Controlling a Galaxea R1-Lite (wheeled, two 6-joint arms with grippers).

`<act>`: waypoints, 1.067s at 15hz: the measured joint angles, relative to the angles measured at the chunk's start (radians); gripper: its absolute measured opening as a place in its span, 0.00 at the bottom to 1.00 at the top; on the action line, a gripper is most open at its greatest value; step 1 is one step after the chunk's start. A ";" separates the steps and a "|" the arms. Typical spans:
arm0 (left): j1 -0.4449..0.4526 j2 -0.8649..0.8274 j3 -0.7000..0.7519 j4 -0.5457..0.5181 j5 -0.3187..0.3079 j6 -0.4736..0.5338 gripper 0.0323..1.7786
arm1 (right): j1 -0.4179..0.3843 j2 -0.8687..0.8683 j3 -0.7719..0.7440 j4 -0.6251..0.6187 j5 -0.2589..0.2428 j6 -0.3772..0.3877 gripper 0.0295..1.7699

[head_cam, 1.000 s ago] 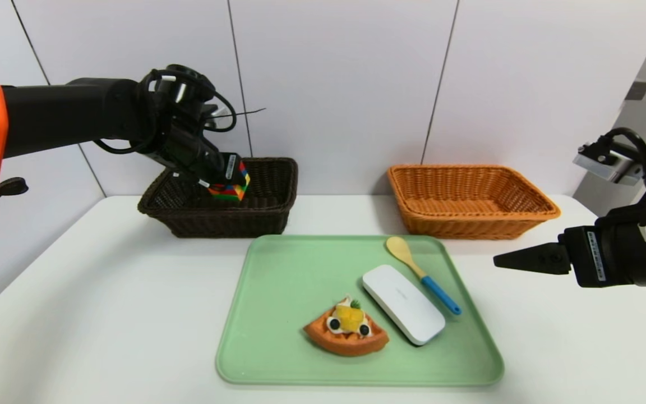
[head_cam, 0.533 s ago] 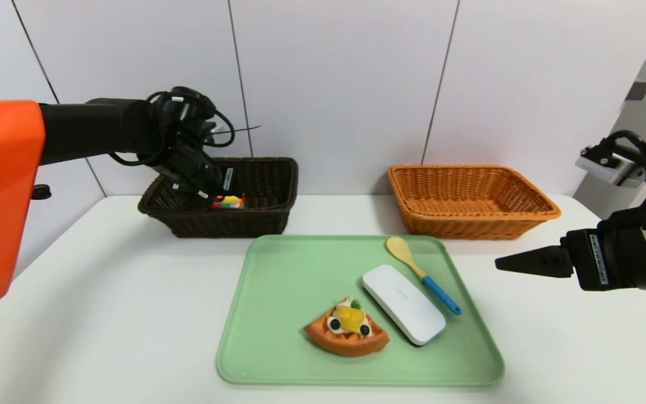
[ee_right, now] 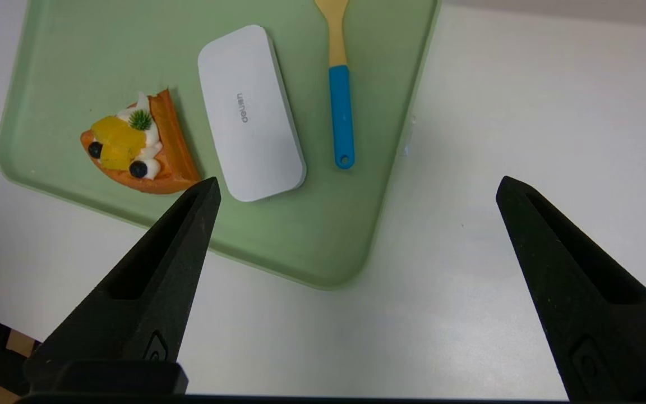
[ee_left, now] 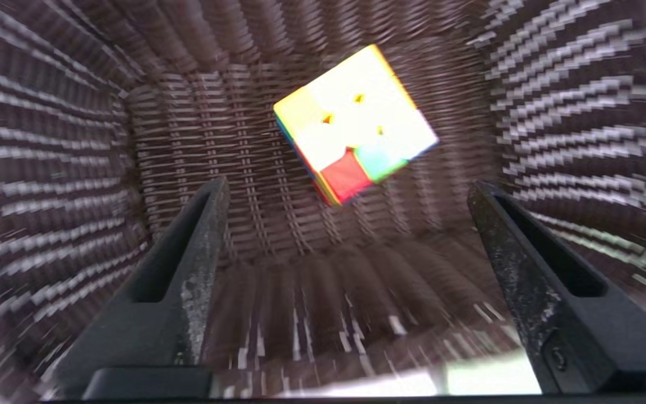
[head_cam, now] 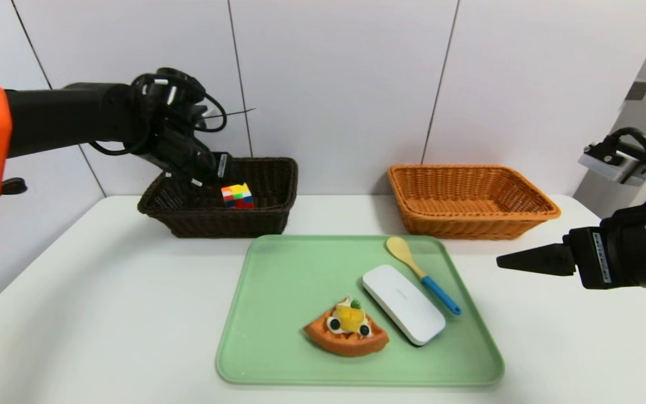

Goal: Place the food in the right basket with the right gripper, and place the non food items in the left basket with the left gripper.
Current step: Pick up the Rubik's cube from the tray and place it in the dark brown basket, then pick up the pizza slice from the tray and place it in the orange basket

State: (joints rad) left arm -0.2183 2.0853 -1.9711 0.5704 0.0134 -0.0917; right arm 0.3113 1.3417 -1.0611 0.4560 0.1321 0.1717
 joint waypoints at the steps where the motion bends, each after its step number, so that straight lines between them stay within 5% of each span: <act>1: -0.004 -0.038 0.000 0.026 0.001 0.000 0.87 | 0.004 0.000 -0.005 0.000 -0.001 0.000 0.96; 8: -0.130 -0.263 0.048 0.368 0.000 -0.103 0.92 | 0.093 0.054 -0.068 0.005 0.008 -0.005 0.96; 16: -0.253 -0.375 0.262 0.385 0.000 -0.106 0.94 | 0.303 0.239 -0.247 0.089 -0.007 0.087 0.96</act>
State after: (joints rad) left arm -0.4709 1.7102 -1.7087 0.9553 0.0134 -0.1981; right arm 0.6147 1.5802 -1.3085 0.5449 0.1255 0.2591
